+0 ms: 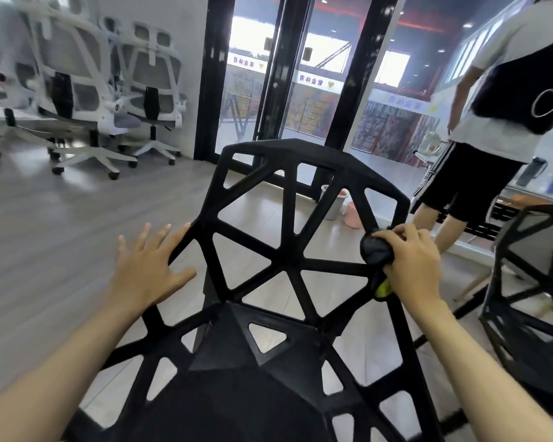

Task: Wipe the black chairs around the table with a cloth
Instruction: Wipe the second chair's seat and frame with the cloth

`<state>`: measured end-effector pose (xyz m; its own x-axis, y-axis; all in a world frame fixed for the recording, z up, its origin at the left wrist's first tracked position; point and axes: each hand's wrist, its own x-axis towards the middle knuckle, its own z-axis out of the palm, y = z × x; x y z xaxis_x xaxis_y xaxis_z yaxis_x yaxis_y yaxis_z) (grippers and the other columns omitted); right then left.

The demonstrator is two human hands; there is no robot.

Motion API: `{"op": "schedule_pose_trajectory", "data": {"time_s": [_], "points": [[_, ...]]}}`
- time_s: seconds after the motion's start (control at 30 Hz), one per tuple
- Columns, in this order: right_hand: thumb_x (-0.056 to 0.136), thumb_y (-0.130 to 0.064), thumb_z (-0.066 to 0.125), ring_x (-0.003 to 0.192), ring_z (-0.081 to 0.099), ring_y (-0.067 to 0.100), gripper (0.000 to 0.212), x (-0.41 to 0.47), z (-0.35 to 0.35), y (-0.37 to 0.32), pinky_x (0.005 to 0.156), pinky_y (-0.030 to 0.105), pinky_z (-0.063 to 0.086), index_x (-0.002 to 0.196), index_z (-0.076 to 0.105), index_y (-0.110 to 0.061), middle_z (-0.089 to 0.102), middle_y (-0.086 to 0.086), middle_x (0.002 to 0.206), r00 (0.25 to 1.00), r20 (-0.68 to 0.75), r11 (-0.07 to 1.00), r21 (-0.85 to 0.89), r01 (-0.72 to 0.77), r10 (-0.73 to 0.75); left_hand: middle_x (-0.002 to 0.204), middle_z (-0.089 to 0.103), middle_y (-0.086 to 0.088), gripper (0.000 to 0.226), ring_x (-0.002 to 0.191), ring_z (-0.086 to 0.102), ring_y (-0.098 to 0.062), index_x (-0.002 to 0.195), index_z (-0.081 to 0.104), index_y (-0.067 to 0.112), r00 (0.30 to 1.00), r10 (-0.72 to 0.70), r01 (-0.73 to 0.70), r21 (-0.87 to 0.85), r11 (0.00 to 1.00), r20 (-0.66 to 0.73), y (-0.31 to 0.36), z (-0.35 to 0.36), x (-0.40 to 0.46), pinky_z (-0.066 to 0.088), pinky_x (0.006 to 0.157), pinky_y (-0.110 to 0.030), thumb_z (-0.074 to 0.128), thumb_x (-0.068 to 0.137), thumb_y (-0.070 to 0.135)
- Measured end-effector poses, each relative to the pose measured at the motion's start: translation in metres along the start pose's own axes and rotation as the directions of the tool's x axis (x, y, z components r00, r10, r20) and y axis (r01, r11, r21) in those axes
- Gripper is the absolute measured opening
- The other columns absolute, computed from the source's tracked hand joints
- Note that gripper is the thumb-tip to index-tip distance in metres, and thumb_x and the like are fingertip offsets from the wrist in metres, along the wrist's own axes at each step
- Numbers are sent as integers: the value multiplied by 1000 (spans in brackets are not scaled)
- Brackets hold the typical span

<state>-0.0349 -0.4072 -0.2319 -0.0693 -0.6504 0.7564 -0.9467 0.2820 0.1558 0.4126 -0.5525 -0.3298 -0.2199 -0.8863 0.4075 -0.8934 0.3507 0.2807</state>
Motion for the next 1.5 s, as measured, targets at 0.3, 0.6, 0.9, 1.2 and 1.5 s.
{"op": "schedule_pose_trajectory", "data": {"time_s": [0.3,0.6,0.9,1.2,1.5], "points": [[85,-3,65,106,51,34,44,115,10,-95,82,43,49,124,68,-24,56,9,120,974,-97,962,204,-183,206,170,25,4,98,160,9,-30,162,9,51,1000,-11,11,7,1000,14,0,-2,-3,9,122,-66,27,70,80],[73,-10,80,98,54,31,48,37,40,-109,73,41,48,117,67,-25,57,6,111,970,50,968,86,234,-239,171,25,3,97,160,9,-29,162,8,51,1000,-14,15,-29,999,14,2,-4,-5,9,123,-64,29,71,77],[78,-7,76,108,52,32,47,81,16,-117,81,42,51,122,65,-21,55,9,122,978,-51,963,193,-190,203,170,27,0,95,159,11,-31,163,12,47,1000,8,-9,-56,998,-18,1,-2,-4,11,122,-66,37,75,73],[70,-8,81,81,53,32,33,-43,39,-106,63,39,42,98,74,-24,57,5,94,973,194,992,-5,127,-123,170,26,0,89,159,11,-32,163,13,45,1000,7,-7,-49,999,-5,3,-7,-7,11,123,-66,56,87,63],[72,-11,75,87,50,29,41,-40,2,-40,62,35,44,112,75,-23,54,4,101,978,70,981,-23,-193,194,168,30,-3,89,158,14,-34,163,16,42,1000,11,-12,-59,998,-17,6,-6,-6,13,123,-66,60,87,61]]}}
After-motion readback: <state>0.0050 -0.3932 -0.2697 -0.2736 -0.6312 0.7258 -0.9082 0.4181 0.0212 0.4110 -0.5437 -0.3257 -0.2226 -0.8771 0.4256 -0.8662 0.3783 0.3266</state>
